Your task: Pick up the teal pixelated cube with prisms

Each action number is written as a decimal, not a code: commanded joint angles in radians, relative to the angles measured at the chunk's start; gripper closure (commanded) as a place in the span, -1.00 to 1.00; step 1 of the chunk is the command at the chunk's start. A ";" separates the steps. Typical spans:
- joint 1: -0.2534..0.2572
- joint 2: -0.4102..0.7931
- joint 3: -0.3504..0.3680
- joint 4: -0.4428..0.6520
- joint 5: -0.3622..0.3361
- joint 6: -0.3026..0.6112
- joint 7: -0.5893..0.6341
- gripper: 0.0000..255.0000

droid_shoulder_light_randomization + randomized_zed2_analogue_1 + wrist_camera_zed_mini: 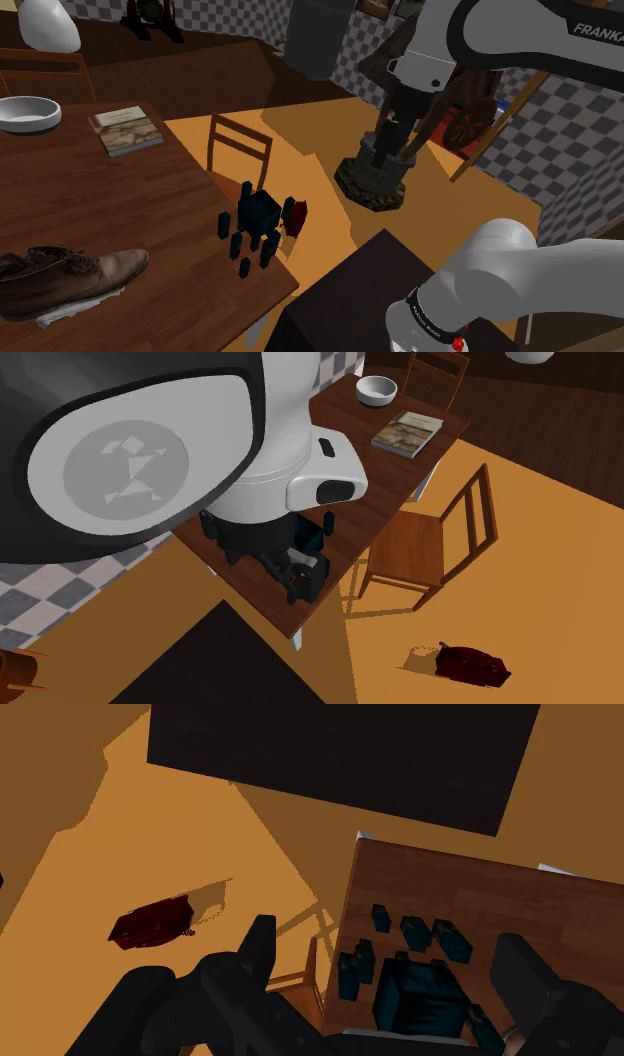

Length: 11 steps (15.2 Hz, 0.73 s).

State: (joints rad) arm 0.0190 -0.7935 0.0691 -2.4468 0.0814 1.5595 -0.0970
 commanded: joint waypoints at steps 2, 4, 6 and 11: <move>0.004 0.013 0.014 -0.019 0.010 0.032 0.013 -1.00; 0.013 0.043 0.042 -0.052 0.028 0.099 0.038 -1.00; 0.021 0.081 0.071 -0.080 0.046 0.166 0.063 -1.00; 0.040 0.205 0.143 -0.125 0.082 0.341 0.126 -1.00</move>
State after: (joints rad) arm 0.0551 -0.6086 0.1985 -2.5631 0.1566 1.8682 0.0154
